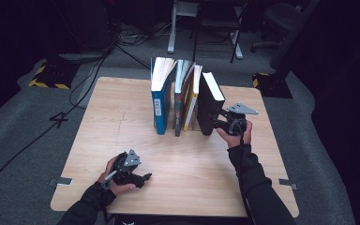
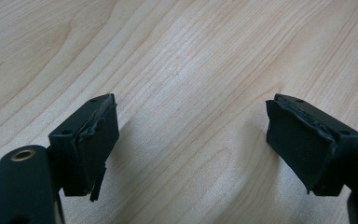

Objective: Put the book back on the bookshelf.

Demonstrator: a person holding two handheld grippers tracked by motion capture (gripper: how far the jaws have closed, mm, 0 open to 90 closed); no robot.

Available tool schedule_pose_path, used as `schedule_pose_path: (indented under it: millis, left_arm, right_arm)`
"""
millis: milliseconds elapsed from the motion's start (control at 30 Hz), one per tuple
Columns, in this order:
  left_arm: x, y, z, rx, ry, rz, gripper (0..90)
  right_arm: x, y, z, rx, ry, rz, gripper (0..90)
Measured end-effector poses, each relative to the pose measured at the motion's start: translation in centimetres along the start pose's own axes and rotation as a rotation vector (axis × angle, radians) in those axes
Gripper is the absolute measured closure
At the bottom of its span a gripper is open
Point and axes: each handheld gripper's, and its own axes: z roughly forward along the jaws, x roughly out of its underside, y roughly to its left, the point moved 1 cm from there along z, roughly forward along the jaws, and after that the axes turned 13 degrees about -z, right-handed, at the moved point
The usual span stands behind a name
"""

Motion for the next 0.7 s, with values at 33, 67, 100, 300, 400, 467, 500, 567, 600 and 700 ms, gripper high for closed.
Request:
schedule_pose_path:
  millis: [33,67,100,300,400,467,500,567,600,700]
  left_arm:
    - [0.0,0.0,0.0,0.000,0.000,0.000,17.0]
    - [0.0,0.0,0.0,0.000,0.000,0.000,17.0]
    - [0.0,0.0,0.0,0.000,0.001,0.000,17.0]
    - [0.0,0.0,0.0,0.000,0.000,-0.001,17.0]
    - [0.0,0.0,-0.1,0.000,0.004,0.002,17.0]
    - [0.0,0.0,-0.1,-0.002,0.004,0.001,17.0]
    - [0.0,0.0,-0.1,-0.001,0.004,0.001,17.0]
    - [0.0,0.0,-0.1,-0.001,0.004,0.001,17.0]
    - [0.0,0.0,-0.1,-0.001,0.004,-0.001,17.0]
    - [0.0,0.0,-0.1,-0.001,0.004,-0.001,17.0]
  right_arm:
    - [0.0,0.0,-0.1,0.001,0.006,-0.007,44.4]
    - [-0.1,-0.1,-0.2,-0.003,0.009,-0.016,44.4]
    - [-0.1,-0.1,-0.4,-0.006,0.018,-0.025,44.6]
    - [-0.3,-0.2,-1.5,-0.047,0.019,-0.060,40.6]
    - [-0.4,0.0,-2.1,-0.065,0.043,-0.104,37.2]
    - [-0.4,0.1,-2.6,-0.074,0.053,-0.124,36.1]
    - [-0.4,0.0,-2.8,-0.074,0.054,-0.133,35.7]
    - [-0.3,0.0,-3.3,-0.088,0.060,-0.150,34.8]
    - [-0.3,0.0,-3.5,-0.086,0.063,-0.160,34.5]
    - [-0.1,0.1,-4.2,-0.103,0.073,-0.182,32.9]
